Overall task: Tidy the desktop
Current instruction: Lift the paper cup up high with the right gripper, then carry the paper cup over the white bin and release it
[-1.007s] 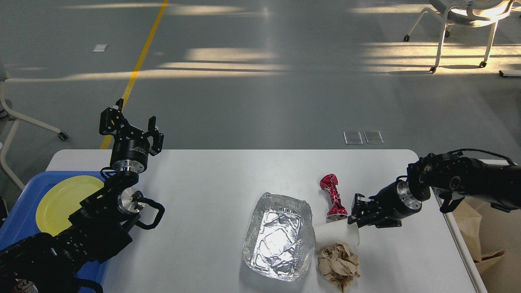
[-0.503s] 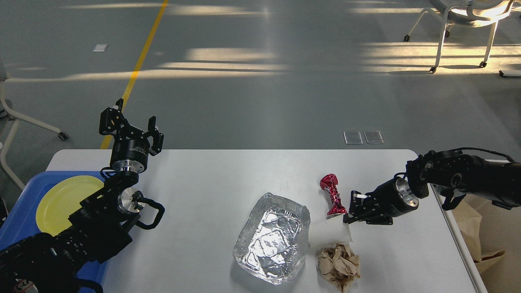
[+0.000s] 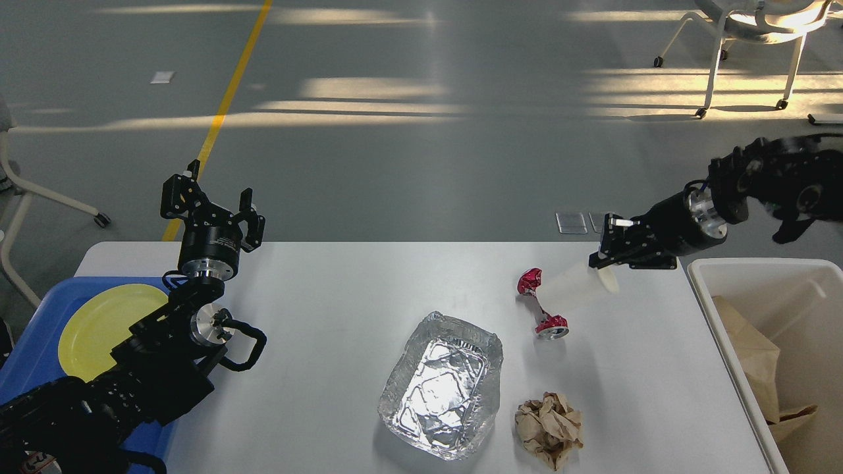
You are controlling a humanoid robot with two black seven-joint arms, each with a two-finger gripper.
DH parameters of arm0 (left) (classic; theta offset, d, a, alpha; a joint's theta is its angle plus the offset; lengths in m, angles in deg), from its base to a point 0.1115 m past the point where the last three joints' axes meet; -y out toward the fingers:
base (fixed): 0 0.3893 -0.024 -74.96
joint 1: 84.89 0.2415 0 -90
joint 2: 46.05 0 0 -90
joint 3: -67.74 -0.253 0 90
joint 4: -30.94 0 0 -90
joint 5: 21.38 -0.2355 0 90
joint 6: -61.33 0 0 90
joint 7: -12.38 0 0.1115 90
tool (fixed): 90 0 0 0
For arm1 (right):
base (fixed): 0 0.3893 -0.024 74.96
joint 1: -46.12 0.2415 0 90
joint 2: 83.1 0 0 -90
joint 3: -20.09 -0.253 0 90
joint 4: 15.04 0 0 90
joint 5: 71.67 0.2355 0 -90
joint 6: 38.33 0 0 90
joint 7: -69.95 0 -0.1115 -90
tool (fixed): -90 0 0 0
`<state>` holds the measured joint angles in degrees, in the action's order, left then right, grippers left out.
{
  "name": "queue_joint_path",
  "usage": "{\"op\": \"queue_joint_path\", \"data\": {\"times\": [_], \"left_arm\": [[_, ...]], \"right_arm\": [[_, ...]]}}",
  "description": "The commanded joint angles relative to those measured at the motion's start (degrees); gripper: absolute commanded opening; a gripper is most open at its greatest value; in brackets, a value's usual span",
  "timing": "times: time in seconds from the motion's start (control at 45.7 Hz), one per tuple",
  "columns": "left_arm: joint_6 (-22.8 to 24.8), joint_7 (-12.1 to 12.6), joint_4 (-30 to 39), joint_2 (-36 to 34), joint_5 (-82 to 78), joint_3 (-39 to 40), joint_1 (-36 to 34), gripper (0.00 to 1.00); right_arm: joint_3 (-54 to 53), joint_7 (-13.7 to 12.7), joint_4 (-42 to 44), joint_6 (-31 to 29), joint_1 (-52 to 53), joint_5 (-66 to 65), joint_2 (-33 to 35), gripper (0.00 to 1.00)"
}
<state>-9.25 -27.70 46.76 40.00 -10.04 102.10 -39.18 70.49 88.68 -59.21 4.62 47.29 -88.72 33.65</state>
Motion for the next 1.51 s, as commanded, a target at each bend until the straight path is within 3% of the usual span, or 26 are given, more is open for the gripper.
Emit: {"op": "queue_joint_path", "data": {"times": [0.0, 0.109, 0.438, 0.788, 0.963, 1.357, 1.488], "left_arm": [[0.0, 0.0, 0.0, 0.0, -0.09, 0.0, 0.0, 0.97], [0.0, 0.0, 0.0, 0.0, 0.0, 0.0, 0.0, 0.97], [0.0, 0.0, 0.0, 0.0, 0.0, 0.0, 0.0, 0.97], [0.0, 0.0, 0.0, 0.0, 0.0, 0.0, 0.0, 0.97], [0.0, 0.0, 0.0, 0.0, 0.0, 0.0, 0.0, 0.97], [0.0, 0.0, 0.0, 0.0, 0.0, 0.0, 0.0, 0.97], [0.0, 0.0, 0.0, 0.0, 0.0, 0.0, 0.0, 0.97]], "right_arm": [[1.97, -0.01, -0.21, -4.0, 7.94, 0.0, 1.64, 0.0], [2.77, -0.01, -0.3, -7.95, 15.59, 0.0, 2.96, 0.0], [1.37, -0.1, -0.3, -7.95, 43.98, 0.0, 4.89, 0.0], [-1.8, -0.18, -0.3, -7.95, 56.04, 0.09, 4.45, 0.0], [-0.57, -0.89, 0.22, -7.95, 50.96, -0.26, 4.45, 0.0], [6.72, -0.97, 9.72, -7.95, 13.96, -3.33, 4.19, 0.0], [10.5, -1.06, 9.98, 2.65, 4.99, -7.64, 3.92, 0.0]]}}
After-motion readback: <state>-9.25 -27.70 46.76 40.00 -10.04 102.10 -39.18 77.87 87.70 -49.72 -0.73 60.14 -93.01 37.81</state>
